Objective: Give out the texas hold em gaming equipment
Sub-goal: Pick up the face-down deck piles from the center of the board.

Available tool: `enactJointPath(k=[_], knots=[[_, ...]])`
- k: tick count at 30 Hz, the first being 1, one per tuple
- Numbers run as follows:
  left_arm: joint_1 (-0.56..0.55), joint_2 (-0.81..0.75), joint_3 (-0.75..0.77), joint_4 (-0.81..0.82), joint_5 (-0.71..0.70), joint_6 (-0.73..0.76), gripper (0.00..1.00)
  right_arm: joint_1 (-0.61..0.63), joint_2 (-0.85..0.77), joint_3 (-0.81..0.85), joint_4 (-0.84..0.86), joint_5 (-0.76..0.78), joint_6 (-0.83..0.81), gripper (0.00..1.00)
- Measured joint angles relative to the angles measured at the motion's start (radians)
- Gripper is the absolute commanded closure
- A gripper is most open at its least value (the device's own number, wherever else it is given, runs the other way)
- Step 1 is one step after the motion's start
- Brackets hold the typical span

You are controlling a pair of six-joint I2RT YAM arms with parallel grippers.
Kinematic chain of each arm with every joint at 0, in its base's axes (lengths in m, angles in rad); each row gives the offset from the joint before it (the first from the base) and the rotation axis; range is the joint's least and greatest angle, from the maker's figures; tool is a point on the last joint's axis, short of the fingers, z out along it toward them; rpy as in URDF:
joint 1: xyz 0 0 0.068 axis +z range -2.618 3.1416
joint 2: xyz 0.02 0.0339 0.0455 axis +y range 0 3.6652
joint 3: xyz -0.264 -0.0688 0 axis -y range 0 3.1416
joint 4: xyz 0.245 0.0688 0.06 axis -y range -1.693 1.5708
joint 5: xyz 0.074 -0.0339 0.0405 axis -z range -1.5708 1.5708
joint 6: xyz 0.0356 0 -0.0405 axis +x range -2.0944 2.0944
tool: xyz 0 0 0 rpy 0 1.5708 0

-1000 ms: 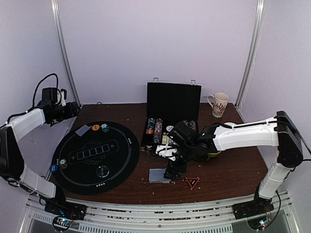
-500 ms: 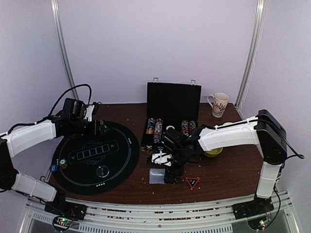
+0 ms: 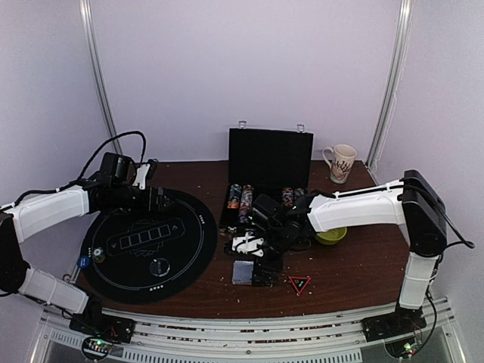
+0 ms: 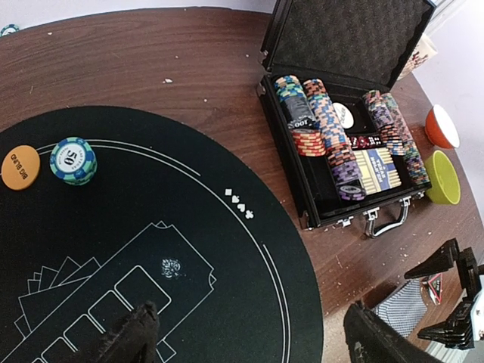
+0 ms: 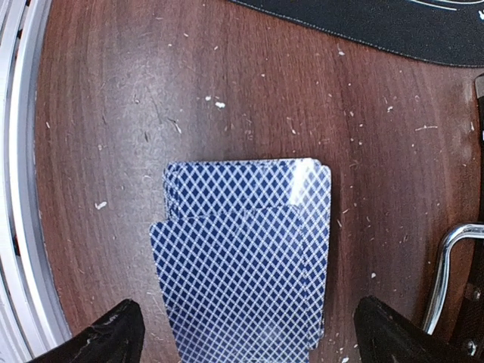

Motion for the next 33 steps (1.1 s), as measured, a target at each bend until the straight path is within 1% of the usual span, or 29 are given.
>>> enactJointPath(k=[3,8,12,17,19,22,25,27,29,33], knots=[[-0.002,0.000,0.000,0.000,0.009,0.000,0.13,0.000,-0.003,-0.009,-0.005,-0.006,0.005,0.00],[-0.027,0.015,0.007,0.000,0.020,-0.005,0.14,0.002,-0.035,-0.074,0.006,-0.005,0.008,0.00],[-0.060,0.034,0.013,-0.001,0.027,-0.010,0.14,0.002,-0.030,-0.072,0.017,0.006,0.006,0.00],[-0.069,0.036,0.013,0.000,0.032,-0.010,0.14,0.002,0.000,-0.070,0.034,0.024,0.000,0.00],[-0.069,0.037,0.013,0.000,0.033,-0.011,0.15,0.002,0.014,-0.070,0.041,0.028,-0.003,0.03],[-0.073,0.038,0.013,0.000,0.035,-0.018,0.20,0.002,0.032,-0.070,0.051,0.028,-0.004,0.12],[-0.082,0.040,0.013,0.000,0.040,-0.032,0.30,0.002,0.040,-0.066,0.068,0.028,-0.004,0.19],[-0.097,0.051,0.013,0.002,0.047,-0.043,0.36,0.002,0.042,-0.066,0.078,0.027,-0.003,0.21],[-0.121,0.071,0.011,0.013,0.060,-0.066,0.37,0.002,0.042,-0.066,0.090,0.028,-0.002,0.22],[-0.178,0.111,-0.025,0.084,0.110,-0.126,0.37,0.002,0.042,-0.072,0.122,0.028,0.001,0.26]])
